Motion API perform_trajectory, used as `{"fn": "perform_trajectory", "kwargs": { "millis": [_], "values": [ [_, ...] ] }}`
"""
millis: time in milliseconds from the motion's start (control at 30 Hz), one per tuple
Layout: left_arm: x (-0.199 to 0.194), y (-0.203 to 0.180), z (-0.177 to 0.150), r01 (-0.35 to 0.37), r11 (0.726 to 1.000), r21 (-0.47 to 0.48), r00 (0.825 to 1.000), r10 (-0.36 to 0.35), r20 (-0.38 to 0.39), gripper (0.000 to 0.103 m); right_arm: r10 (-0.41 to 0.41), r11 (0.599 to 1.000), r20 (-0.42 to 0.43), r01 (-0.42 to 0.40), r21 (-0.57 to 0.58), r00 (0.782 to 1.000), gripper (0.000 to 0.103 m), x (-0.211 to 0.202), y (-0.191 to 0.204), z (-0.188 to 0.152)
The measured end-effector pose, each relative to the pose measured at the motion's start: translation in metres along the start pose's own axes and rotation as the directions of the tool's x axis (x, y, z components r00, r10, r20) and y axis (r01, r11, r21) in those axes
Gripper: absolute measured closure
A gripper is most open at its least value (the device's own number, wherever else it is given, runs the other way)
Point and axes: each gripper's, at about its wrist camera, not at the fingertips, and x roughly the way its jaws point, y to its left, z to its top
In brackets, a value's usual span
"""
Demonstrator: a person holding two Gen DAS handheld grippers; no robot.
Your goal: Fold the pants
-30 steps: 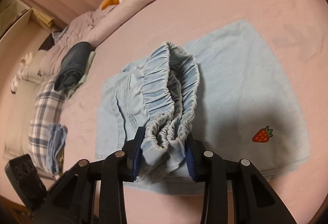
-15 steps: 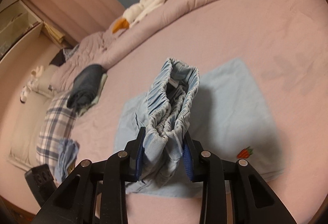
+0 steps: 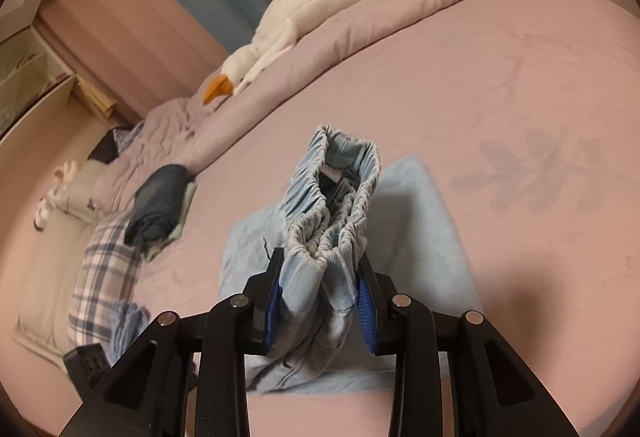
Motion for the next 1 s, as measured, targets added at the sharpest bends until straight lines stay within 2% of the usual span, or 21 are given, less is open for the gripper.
{"fn": "perform_trajectory", "kwargs": {
  "millis": [433, 1000],
  "values": [
    [0.01, -0.003, 0.008, 0.013, 1.0, 0.014, 0.999, -0.013, -0.036, 0.033, -0.038, 0.996, -0.042, 0.041, 0.084, 0.998, 0.069, 0.01, -0.031, -0.002],
    [0.017, -0.012, 0.012, 0.023, 0.999, 0.04, 0.999, -0.021, -0.042, 0.033, -0.107, 0.989, -0.107, 0.117, 0.095, 0.989, 0.069, 0.021, -0.048, -0.008]
  ]
}}
